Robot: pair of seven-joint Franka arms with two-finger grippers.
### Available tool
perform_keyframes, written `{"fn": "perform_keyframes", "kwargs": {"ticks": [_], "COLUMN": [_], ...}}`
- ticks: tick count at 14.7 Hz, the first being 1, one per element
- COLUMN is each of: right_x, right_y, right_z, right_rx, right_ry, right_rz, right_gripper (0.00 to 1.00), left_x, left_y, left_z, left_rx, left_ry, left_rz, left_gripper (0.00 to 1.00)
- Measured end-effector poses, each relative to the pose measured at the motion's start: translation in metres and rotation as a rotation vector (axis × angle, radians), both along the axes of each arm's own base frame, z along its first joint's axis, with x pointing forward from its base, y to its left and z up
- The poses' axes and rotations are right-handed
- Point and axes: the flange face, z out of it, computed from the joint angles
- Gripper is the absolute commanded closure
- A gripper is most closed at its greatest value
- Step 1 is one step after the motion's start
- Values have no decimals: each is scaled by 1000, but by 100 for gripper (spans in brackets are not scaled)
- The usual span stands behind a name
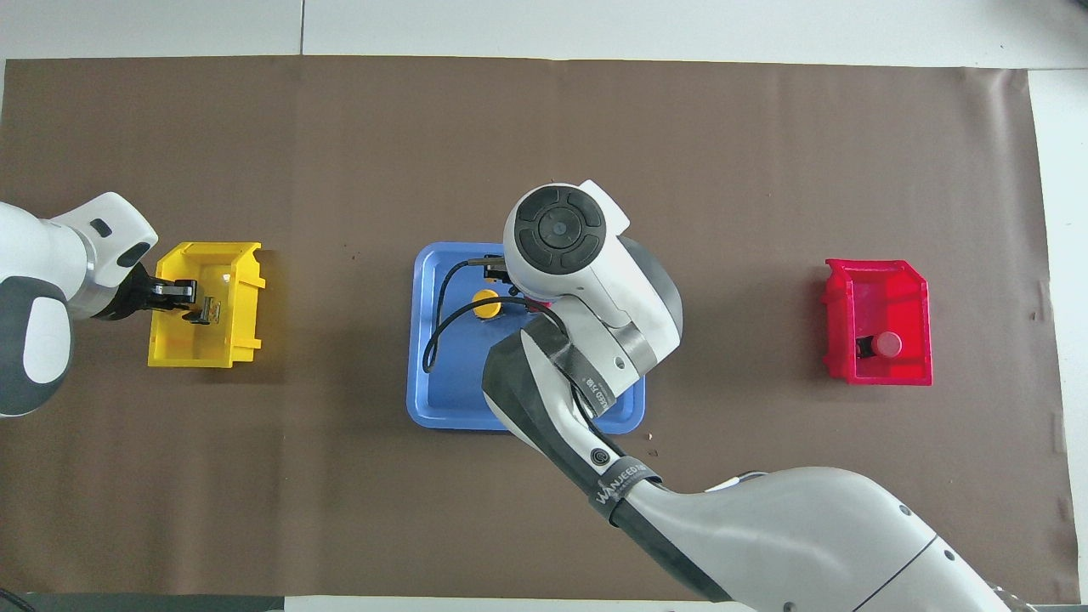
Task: Sort red and yellow buttons by color
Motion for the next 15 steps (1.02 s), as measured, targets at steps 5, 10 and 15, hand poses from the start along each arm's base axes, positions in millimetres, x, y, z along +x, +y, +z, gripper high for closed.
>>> {"fn": "perform_keyframes", "kwargs": {"ticks": [5, 10, 15], "right_x": [-5, -17, -19], "right_y": [-2, 2, 0], "right_z": [-12, -20, -19], "right_rx": [-3, -5, -10], "right_ry": [0, 2, 6], "right_rz": [5, 21, 21], "right_gripper": [33, 44, 90], "left_x": [-11, -5, 21], "left_y": [2, 2, 0], "left_z": [-19, -9, 60], "left_rx": [0, 0, 0], "left_ry": [28, 6, -32], "left_rz": [2, 2, 1], "left_gripper": [25, 24, 0]}}
